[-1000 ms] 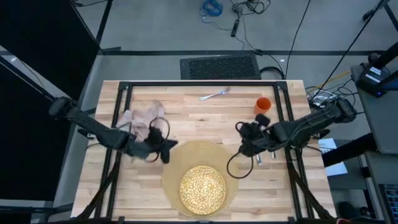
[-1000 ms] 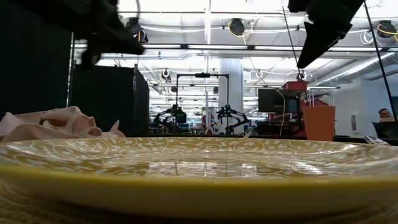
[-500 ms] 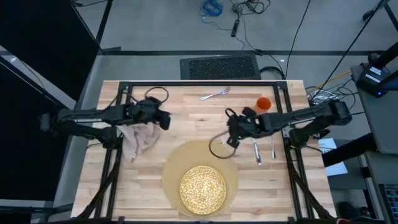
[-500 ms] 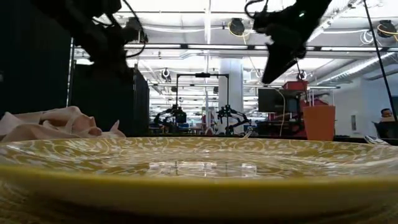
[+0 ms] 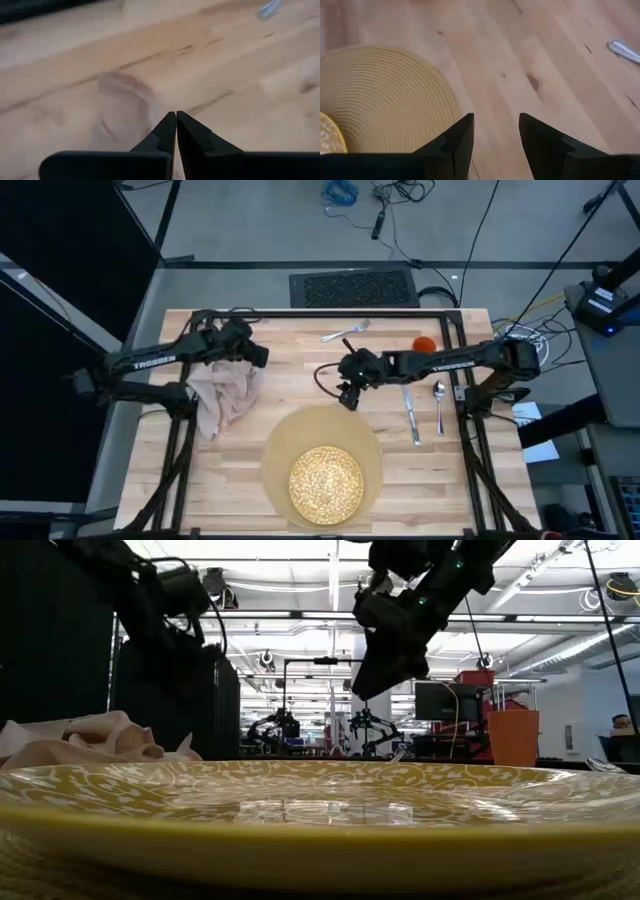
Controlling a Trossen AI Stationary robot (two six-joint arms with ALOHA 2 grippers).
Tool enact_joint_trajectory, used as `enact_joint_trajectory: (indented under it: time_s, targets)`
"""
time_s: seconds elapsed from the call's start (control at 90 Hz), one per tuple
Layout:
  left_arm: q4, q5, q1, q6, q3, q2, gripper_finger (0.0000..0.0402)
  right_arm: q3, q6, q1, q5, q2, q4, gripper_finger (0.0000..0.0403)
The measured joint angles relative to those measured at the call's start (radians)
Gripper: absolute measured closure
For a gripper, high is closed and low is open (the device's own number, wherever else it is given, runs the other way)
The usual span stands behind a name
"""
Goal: Set table place
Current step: Fold the brown table napkin
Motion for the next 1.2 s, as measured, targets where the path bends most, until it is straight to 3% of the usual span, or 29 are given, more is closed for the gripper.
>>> enact_joint_trajectory:
  time_s: [0.378, 0.833, 1.2]
  targets:
    - [0.056, -0.01, 0.008, -0.078, 0.0, 0.064, 0.0396, 0.0, -0.05, -0.002, 0.0, 0.015, 0.029, 0.0259]
    - [0.064, -0.086, 0.006, -0.161, 0.0, 0.067, 0.0271, 0.0, -0.056, -0.001, 0.0, 0.015, 0.002, 0.0259]
    - [0.12, -0.119, -0.006, -0.156, -0.002, 0.21, 0.0257, 0.0, -0.056, -0.001, 0.0, 0.015, -0.01, 0.0259]
